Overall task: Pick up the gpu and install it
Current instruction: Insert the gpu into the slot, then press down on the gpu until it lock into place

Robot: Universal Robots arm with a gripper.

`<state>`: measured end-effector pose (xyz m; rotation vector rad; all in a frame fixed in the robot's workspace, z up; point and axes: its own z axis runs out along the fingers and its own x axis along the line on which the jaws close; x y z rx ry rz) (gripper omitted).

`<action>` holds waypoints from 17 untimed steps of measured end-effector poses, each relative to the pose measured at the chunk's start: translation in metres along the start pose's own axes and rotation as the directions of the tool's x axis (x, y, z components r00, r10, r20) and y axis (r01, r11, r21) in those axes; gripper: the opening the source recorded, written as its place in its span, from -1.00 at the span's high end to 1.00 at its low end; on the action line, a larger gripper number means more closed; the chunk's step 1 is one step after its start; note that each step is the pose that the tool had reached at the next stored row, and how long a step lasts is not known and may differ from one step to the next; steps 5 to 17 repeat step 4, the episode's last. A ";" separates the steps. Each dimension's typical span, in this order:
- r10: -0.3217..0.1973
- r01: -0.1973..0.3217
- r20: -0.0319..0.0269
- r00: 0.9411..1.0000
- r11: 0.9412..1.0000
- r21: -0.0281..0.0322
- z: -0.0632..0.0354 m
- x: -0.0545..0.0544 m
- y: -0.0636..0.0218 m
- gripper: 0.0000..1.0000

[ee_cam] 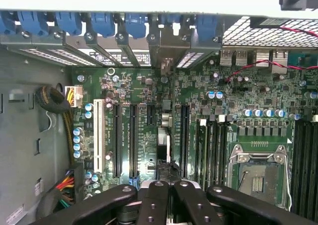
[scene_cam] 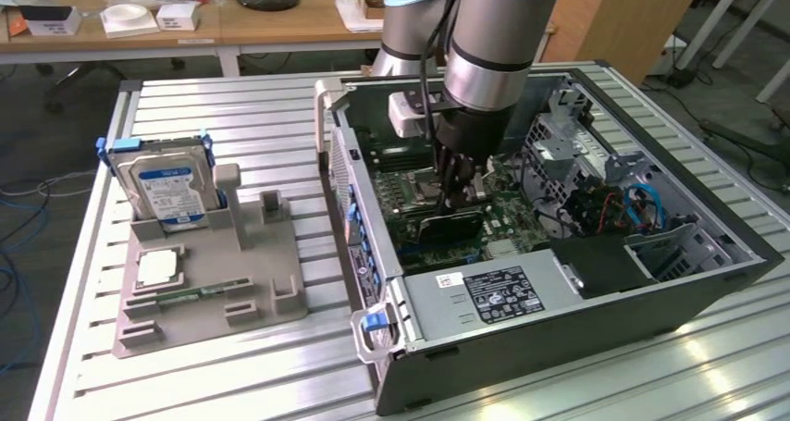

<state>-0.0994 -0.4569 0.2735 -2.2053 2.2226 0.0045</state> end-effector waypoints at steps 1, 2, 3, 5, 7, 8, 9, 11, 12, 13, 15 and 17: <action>0.000 0.000 0.000 1.000 1.000 0.000 0.0000 0.000 0.0000 0.80; 0.000 0.000 0.000 1.000 1.000 0.000 0.0000 0.000 0.0000 0.80; 0.000 0.000 0.000 1.000 1.000 0.000 0.0000 0.000 0.0000 0.80; 0.000 0.000 0.000 1.000 1.000 0.000 0.0000 0.000 0.0000 0.80; 0.000 0.000 0.000 1.000 1.000 0.000 0.0000 0.000 0.0000 0.80; 0.000 0.000 0.000 1.000 1.000 0.000 0.0000 0.000 0.0000 0.80; 0.000 0.000 0.000 1.000 1.000 0.000 0.0000 0.000 0.0000 0.80; 0.000 0.000 0.000 1.000 1.000 0.000 0.0000 0.000 0.0000 0.80; 0.000 0.000 0.000 1.000 1.000 0.000 0.0000 0.000 0.0000 0.80; 0.000 0.000 0.000 1.000 1.000 0.000 0.0000 0.000 0.0000 0.80; 0.000 0.000 0.000 1.000 1.000 0.000 0.0000 0.000 0.0000 0.80; 0.000 0.000 0.000 1.000 1.000 0.000 0.0000 0.000 0.0000 0.80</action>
